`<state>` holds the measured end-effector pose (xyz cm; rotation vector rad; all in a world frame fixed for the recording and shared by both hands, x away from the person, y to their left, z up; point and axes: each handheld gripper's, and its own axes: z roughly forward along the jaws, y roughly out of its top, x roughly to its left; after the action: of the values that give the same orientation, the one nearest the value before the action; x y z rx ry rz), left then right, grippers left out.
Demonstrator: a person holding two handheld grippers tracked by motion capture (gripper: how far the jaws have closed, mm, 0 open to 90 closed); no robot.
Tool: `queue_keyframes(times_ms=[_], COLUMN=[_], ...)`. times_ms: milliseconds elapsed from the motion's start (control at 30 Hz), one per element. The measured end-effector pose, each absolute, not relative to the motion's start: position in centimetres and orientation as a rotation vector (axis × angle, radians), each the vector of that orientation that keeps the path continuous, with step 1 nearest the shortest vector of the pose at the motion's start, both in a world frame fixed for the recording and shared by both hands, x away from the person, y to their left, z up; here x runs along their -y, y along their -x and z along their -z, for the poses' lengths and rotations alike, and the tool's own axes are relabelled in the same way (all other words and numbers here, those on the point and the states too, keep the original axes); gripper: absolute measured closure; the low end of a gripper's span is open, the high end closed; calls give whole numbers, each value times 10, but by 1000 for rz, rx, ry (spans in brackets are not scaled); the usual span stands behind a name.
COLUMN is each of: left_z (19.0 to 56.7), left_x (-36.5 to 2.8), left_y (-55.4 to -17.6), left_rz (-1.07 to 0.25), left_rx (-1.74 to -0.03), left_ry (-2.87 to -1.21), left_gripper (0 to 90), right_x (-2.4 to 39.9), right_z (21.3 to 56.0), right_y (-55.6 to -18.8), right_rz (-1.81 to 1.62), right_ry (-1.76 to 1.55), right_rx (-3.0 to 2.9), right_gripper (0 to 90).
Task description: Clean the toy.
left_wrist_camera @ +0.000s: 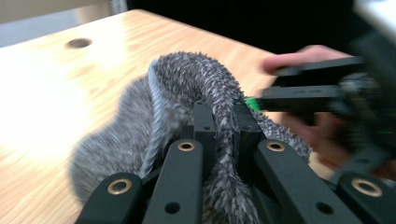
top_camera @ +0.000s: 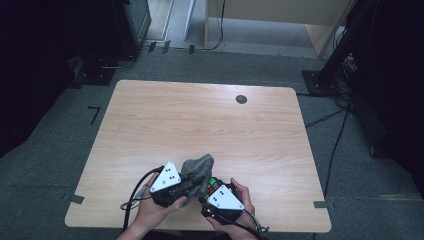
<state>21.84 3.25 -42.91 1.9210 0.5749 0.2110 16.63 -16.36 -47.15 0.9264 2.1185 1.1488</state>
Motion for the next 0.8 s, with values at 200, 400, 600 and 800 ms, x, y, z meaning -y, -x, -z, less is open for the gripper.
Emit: queue_keyframes(times_ms=[200, 400, 600, 800], left_z=[425, 428, 425, 429], left_x=[-12, -32, -14, -28], left_y=[-198, -218, -200, -218], left_rz=[-232, -184, -178, -191], left_rx=[-440, -575, -427, -561], left_ry=[-1953, -1917, -1949, -1929], left_gripper=[848, 851, 850, 852], right_x=[162, 161, 161, 162], right_z=[471, 472, 471, 473], right_y=[-167, -166, -166, -166], right_rz=[-1167, -1154, -1171, -1156], right_ry=[-925, -918, -919, -928], right_rx=[-2115, -2121, -2115, -2121], right_gripper=[343, 343, 343, 343])
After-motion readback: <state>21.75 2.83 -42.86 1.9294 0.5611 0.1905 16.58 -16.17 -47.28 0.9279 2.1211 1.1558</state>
